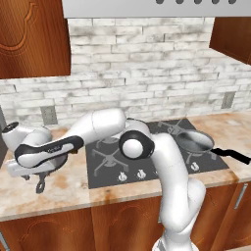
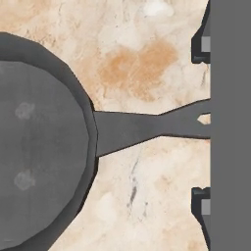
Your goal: Place both pans onto different burners. Then place the sweet potato and the steak on different pans.
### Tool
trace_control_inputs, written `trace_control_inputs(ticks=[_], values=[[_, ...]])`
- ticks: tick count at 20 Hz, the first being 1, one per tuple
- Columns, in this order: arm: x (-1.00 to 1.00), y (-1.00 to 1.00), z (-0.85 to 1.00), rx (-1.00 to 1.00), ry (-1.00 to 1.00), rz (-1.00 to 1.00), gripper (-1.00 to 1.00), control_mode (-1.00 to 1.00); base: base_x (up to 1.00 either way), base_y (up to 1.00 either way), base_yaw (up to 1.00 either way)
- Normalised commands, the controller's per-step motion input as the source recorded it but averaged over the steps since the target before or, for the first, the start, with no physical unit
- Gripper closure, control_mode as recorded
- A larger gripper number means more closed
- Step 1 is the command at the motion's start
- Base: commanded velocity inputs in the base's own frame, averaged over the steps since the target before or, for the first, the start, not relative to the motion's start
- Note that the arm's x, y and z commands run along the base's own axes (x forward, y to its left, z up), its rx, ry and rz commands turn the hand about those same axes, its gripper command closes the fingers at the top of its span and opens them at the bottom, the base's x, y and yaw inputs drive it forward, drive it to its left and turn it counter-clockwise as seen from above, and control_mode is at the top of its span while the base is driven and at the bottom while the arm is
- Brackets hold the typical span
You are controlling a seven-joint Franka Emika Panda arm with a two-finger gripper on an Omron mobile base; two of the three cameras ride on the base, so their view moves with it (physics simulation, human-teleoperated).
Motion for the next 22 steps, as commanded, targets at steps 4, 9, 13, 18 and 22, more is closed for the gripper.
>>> trace_control_inputs(ticks=[4,9,13,18,22], values=[[0.03,-0.23,-0.19,0.01,0.00,0.00,-1.00,-1.00,0.00,0.00,0.00],[0.09,-0.12,-0.23,0.02,0.00,-0.02,-1.00,-1.00,0.00,0.00,0.00],[0.13,0.00,-0.19,0.03,0.00,-0.06,-1.00,-1.00,0.00,0.00,0.00],[0.11,0.00,-0.12,0.02,0.02,-0.09,-1.00,-1.00,0.00,0.00,0.00],[0.00,0.00,-0.24,0.00,0.01,-0.07,-1.00,-1.00,0.00,0.00,0.00]])
